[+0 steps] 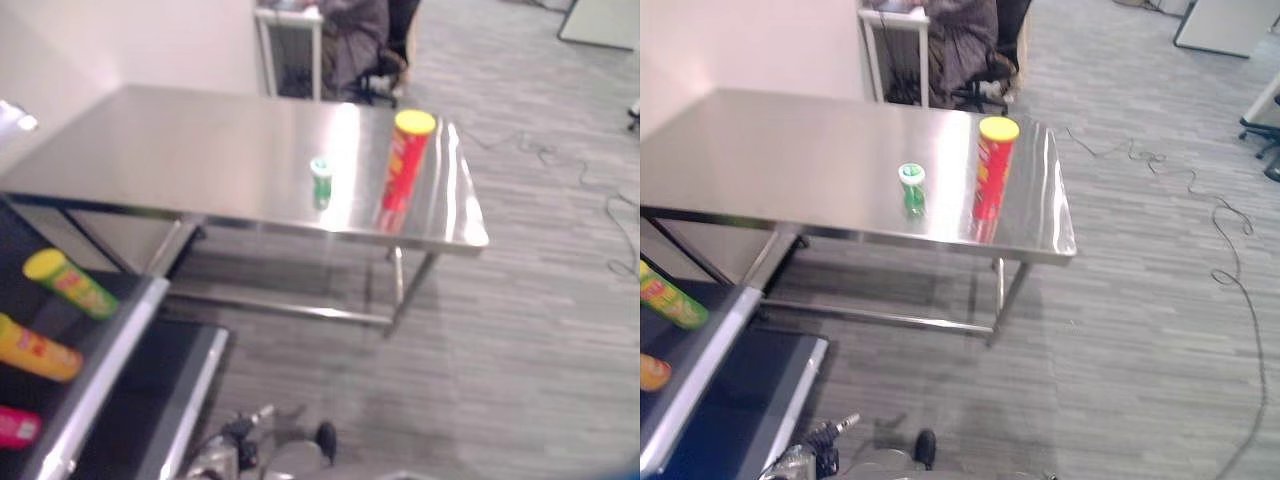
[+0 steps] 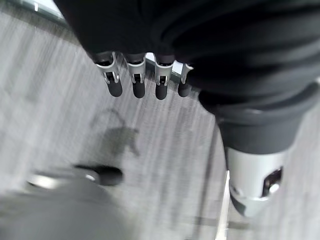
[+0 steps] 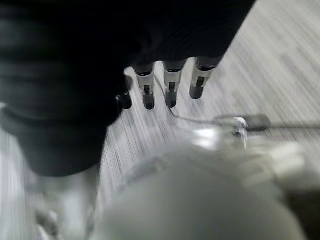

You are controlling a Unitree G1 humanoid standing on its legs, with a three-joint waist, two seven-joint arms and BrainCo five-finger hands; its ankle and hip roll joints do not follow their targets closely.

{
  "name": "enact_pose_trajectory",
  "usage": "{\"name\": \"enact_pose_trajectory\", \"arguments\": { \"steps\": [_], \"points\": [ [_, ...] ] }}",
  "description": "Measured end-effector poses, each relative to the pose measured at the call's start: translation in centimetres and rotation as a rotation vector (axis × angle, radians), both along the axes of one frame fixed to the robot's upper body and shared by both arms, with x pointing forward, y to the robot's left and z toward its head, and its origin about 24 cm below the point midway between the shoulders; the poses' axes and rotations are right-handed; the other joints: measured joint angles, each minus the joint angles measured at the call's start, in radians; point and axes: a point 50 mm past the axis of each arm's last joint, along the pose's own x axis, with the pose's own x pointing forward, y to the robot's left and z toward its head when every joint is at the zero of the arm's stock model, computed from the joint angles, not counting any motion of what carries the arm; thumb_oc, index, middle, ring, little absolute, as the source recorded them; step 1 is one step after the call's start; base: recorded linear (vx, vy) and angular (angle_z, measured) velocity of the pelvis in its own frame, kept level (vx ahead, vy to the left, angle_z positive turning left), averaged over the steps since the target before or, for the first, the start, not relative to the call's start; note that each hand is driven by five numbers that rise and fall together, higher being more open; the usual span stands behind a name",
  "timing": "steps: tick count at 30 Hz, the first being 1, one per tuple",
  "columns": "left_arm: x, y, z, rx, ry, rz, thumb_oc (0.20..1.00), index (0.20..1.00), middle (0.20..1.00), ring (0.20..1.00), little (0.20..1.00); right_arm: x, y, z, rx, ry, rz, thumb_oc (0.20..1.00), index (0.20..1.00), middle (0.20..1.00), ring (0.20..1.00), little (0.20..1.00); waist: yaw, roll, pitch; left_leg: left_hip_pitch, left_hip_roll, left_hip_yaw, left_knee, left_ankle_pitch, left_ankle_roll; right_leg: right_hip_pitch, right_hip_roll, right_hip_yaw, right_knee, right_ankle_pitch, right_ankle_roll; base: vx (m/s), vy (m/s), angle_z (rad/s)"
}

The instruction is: Put the goods on the table back onto the shelves and tidy them up.

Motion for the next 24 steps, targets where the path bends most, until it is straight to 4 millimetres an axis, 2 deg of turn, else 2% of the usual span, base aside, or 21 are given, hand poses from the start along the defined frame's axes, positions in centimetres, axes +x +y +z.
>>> {"name": "enact_pose_trajectory", "arguments": {
  "steps": [1,2,3,4,5,6,7,8,9,10,11,14,15,16,17,19,22,23,24],
  "points": [
    [-0.3,0.1,0.0,0.006,0.007,-0.009,1.0,1.0,1.0,1.0,1.0,1.0,-0.1,0.1,-0.004,-0.031,0.028,1.0,1.0,1.0,1.0,1.0,-0.016,0.019,-0.004,0.001,0.012,-0.023,-0.008,0.019,-0.001,-0.046,0.07,0.035,-0.024,-0.083,-0.008,0.16,0.043,0.48],
    [-0.3,0.6,0.1,0.023,0.009,-0.023,1.0,1.0,1.0,1.0,1.0,1.6,-0.2,0.3,-0.006,-0.06,0.026,1.0,1.0,1.0,1.0,1.0,-0.035,0.027,0.009,0.01,0.029,-0.039,-0.018,0.034,-0.006,-0.066,0.152,0.072,-0.101,-0.14,-0.006,0.27,0.039,0.71],
    [-0.4,1.0,0.1,0.03,0.017,-0.017,1.0,1.0,1.0,1.0,1.0,2.2,-0.3,0.4,-0.01,-0.077,0.027,1.0,1.0,1.0,1.0,1.0,-0.048,0.022,0.021,0.021,0.022,-0.055,-0.019,0.033,-0.003,-0.108,0.193,0.04,-0.14,-0.16,-0.026,0.21,0.017,0.57],
    [-0.4,1.0,0.1,0.031,0.014,-0.018,1.0,1.0,1.0,1.0,1.0,1.9,-0.3,0.4,-0.011,-0.069,0.023,1.0,1.0,1.0,1.0,1.0,-0.049,0.018,0.025,0.034,0.017,-0.06,-0.022,0.029,0.001,-0.129,0.205,0.038,-0.156,-0.167,-0.014,0.23,0.01,0.6],
    [-0.5,1.0,0.1,0.031,0.019,-0.016,1.0,1.0,1.0,1.0,1.0,2.1,-0.1,0.3,-0.006,-0.075,0.016,1.0,1.0,1.0,1.0,1.0,-0.057,0.016,0.036,0.05,0.012,-0.095,-0.022,0.008,-0.008,-0.113,0.252,0.029,-0.317,-0.17,0.005,0.19,-0.014,0.56],
    [-0.7,1.1,0.1,0.034,0.025,-0.014,1.0,1.0,1.0,1.0,1.0,2.4,0.5,0.2,0.011,-0.09,-0.004,1.0,1.0,1.0,1.0,1.0,-0.069,-0.004,0.045,0.062,-0.001,-0.118,-0.03,-0.004,-0.002,-0.116,0.28,0.029,-0.437,-0.157,0.02,0.19,-0.015,0.64],
    [-0.7,1.1,0.1,0.035,0.025,-0.016,1.0,1.0,1.0,1.0,1.0,2.3,0.8,0.1,0.021,-0.091,-0.018,1.0,1.0,1.0,1.0,1.0,-0.07,-0.023,0.051,0.08,-0.012,-0.128,-0.038,-0.005,-0.001,-0.136,0.289,0.03,-0.477,-0.143,0.016,0.18,-0.022,0.67],
    [-1.1,1.3,0.1,0.04,0.036,-0.012,1.0,1.0,1.0,1.0,1.0,2.4,1.3,0.0,0.034,-0.091,-0.023,1.0,1.0,1.0,1.0,1.0,-0.069,-0.055,0.057,0.084,-0.031,-0.139,-0.041,-0.015,0.008,-0.161,0.306,0.052,-0.545,-0.116,0.022,0.09,-0.018,0.51],
    [-1.1,0.9,0.0,0.03,0.04,-0.014,1.0,1.0,1.0,1.0,1.0,1.8,1.2,0.0,0.035,-0.082,-0.052,1.0,1.0,1.0,1.0,1.0,-0.07,-0.063,0.059,0.091,-0.037,-0.154,-0.043,-0.017,0.009,-0.181,0.311,0.051,-0.559,-0.1,0.005,0.14,-0.026,0.57],
    [-1.1,1.1,0.0,0.034,0.036,-0.013,1.0,1.0,1.0,1.0,1.0,1.6,1.2,-0.1,0.037,-0.08,-0.09,1.0,1.0,1.0,1.0,1.0,-0.07,-0.065,0.061,0.099,-0.037,-0.166,-0.043,-0.021,0.013,-0.186,0.317,0.05,-0.566,-0.084,0.009,0.18,-0.045,0.5],
    [-1.3,1.1,0.0,0.036,0.042,-0.015,1.0,1.0,1.0,1.0,1.0,0.5,1.1,-0.2,0.032,-0.048,-0.128,1.0,1.0,1.0,1.0,1.0,-0.069,-0.062,0.062,0.115,-0.036,-0.187,-0.043,-0.037,0.006,-0.187,0.328,0.066,-0.561,-0.066,0.009,0.15,-0.039,0.44],
    [-1.8,0.7,-0.2,0.027,0.055,-0.018,1.0,1.0,1.0,1.0,1.0,-0.8,1.1,-0.3,0.03,-0.001,-0.163,1.0,1.0,1.0,1.0,1.0,-0.066,-0.056,0.057,0.149,-0.031,-0.209,-0.04,-0.056,0.009,-0.153,0.328,0.081,-0.547,-0.065,-0.002,0.15,-0.043,0.24],
    [-2.6,0.8,-0.3,0.027,0.068,-0.02,1.0,1.0,1.0,1.0,1.0,-1.6,1.2,-0.4,0.033,0.023,-0.168,1.0,1.0,1.0,1.0,1.0,-0.064,-0.067,0.047,0.166,-0.032,-0.202,-0.036,-0.068,-0.015,-0.109,0.322,0.082,-0.595,-0.022,-0.018,0.13,-0.037,-0.22],
    [-2.9,0.7,-0.3,0.024,0.078,-0.016,1.0,1.0,1.0,1.0,1.0,-1.6,1.3,-0.4,0.033,0.023,-0.17,1.0,1.0,1.0,1.0,1.0,-0.067,-0.061,0.044,0.175,-0.024,-0.201,-0.036,-0.083,-0.031,-0.077,0.33,0.076,-0.64,0.041,-0.052,0.18,-0.059,-0.2],
    [-3.0,0.5,-0.4,0.019,0.082,-0.015,1.0,1.0,1.0,1.0,1.0,-1.7,1.2,-0.4,0.033,0.026,-0.176,1.0,1.0,1.0,1.0,1.0,-0.073,-0.049,0.04,0.183,-0.012,-0.204,-0.036,-0.092,-0.046,-0.055,0.344,0.073,-0.669,0.061,-0.08,0.12,-0.054,-0.04],
    [-2.8,-0.1,-0.4,0.003,0.069,-0.012,1.0,1.0,1.0,1.0,1.0,-1.7,0.9,-0.4,0.03,0.007,-0.247,1.0,1.0,1.0,1.0,1.0,-0.09,-0.023,0.023,0.191,0.023,-0.199,-0.035,-0.124,-0.095,-0.004,0.382,0.069,-0.745,0.074,-0.103,0.15,-0.057,-0.01],
    [-1.6,-0.2,-0.3,0.002,0.039,-0.012,1.0,1.0,1.0,1.0,1.0,-0.7,-0.4,0.0,-0.001,-0.055,-0.32,1.0,1.0,1.0,1.0,1.0,-0.095,-0.019,0.019,0.201,0.044,-0.174,-0.03,-0.136,-0.113,0.024,0.407,0.075,-0.784,0.08,-0.119,0.11,-0.028,-0.15],
    [-1.3,-0.3,-0.3,-0.001,0.027,0.003,1.0,1.0,1.0,1.0,1.0,-0.6,-1.7,0.4,-0.037,-0.081,-0.387,1.0,1.0,1.0,1.0,1.0,-0.106,-0.016,0.01,0.205,0.052,-0.171,-0.03,-0.144,-0.121,0.03,0.417,0.077,-0.789,0.076,-0.124,0.11,-0.025,-0.04],
    [-1.3,-0.5,-0.3,-0.007,0.026,0.012,1.0,1.0,1.0,1.0,1.0,-0.8,-3.9,1.1,-0.087,-0.134,-0.559,1.0,1.0,1.0,1.0,1.0,-0.124,-0.005,-0.004,0.21,0.065,-0.158,-0.036,-0.156,-0.121,0.03,0.432,0.081,-0.79,0.072,-0.13,0.16,-0.055,-0.17]
  ]
}}
